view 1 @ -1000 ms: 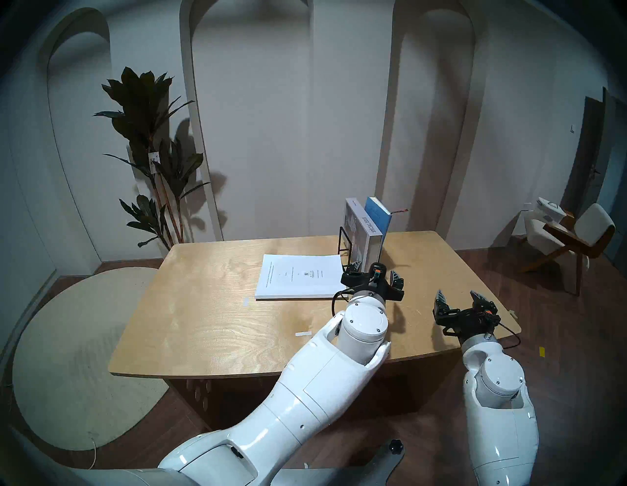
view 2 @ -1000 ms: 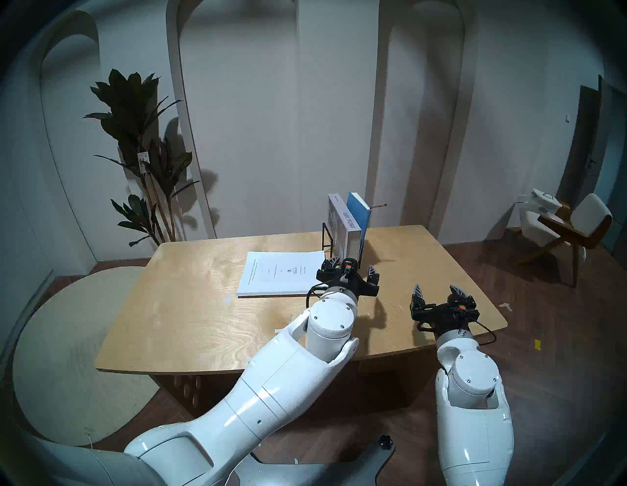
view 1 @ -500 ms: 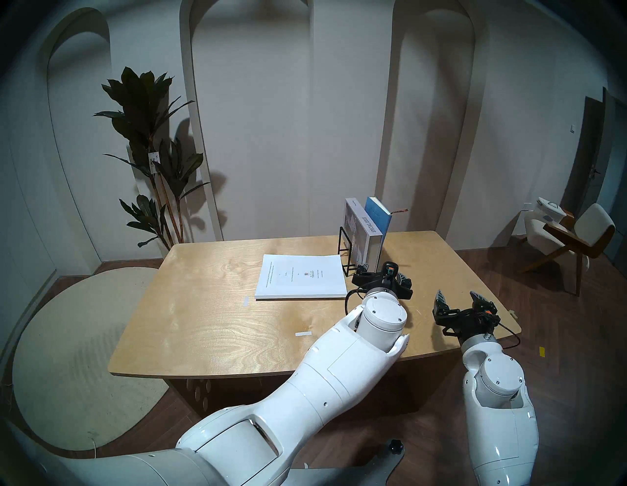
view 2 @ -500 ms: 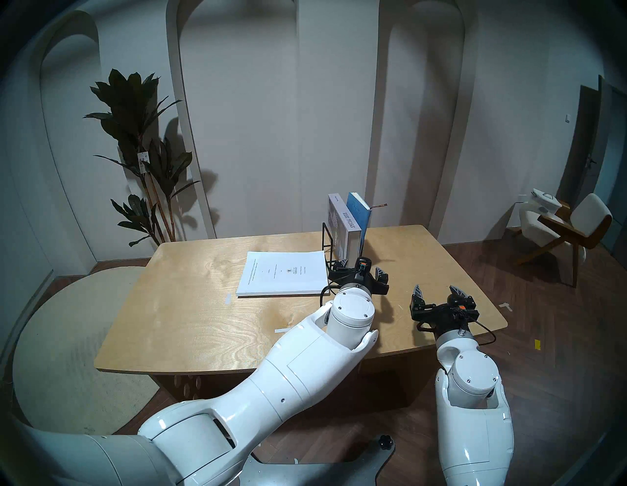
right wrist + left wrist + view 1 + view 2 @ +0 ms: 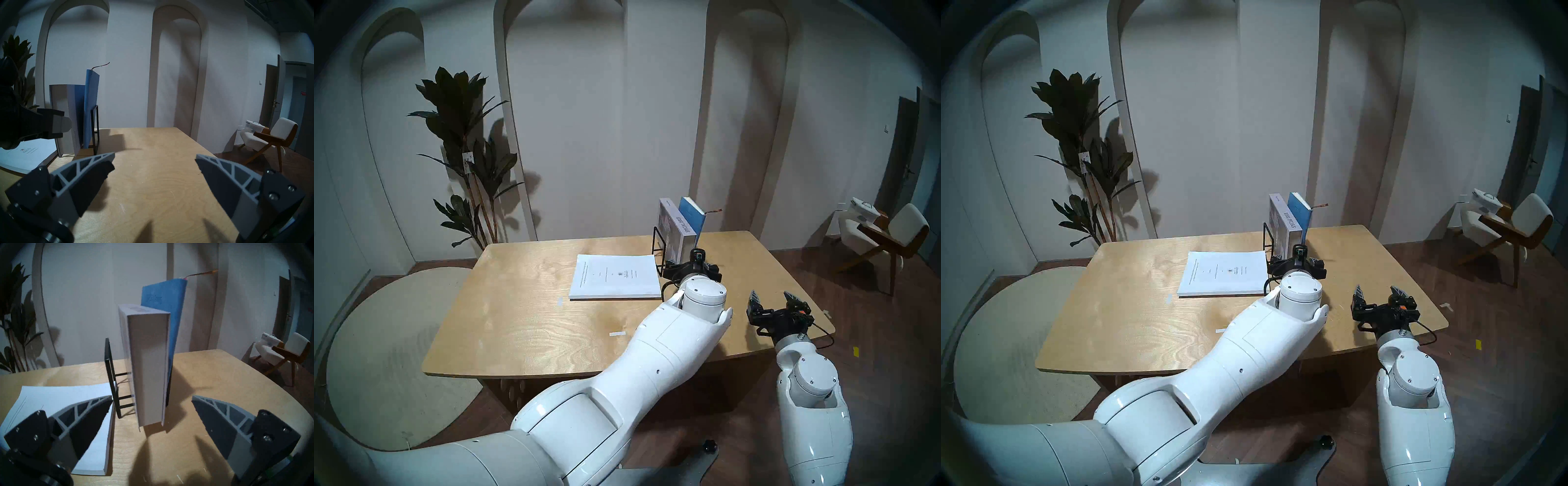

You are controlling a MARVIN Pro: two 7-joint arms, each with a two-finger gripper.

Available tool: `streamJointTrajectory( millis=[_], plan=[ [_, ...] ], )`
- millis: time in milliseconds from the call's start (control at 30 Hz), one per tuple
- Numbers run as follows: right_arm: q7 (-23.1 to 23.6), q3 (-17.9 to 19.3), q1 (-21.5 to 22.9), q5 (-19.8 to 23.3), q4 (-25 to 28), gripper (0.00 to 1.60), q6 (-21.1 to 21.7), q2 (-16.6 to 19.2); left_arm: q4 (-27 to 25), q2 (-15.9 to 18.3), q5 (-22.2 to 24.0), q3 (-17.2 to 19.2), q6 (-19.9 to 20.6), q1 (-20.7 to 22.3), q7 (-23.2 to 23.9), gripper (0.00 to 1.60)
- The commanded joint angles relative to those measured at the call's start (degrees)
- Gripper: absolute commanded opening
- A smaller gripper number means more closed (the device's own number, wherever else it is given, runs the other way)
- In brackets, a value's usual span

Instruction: Stack the books into one stack

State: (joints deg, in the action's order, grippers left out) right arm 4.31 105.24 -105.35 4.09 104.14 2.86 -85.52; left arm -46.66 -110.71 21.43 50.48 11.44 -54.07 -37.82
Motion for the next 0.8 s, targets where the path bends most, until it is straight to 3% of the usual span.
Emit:
streamJointTrajectory(
  millis=[0, 233, 767],
  plan=[
    [0.04, -0.04, 0.32, -0.15, 1.25, 1.6, -0.41, 0.26, 3.66, -4.29, 2.44, 1.99, -4.28, 5.02, -1.89, 1.6],
    [-0.12, -0.14, 0.31, -0.08, 1.23, 1.6, -0.4, 0.41, 6.08, -4.29, 5.06, 1.25, -7.34, 6.94, -1.7, 1.6],
    [-0.44, -0.37, 0.31, 0.11, 1.11, 1.6, -0.38, 0.72, 12.93, -4.29, 5.82, -0.74, -11.89, 13.84, -0.48, 1.6]
  ],
)
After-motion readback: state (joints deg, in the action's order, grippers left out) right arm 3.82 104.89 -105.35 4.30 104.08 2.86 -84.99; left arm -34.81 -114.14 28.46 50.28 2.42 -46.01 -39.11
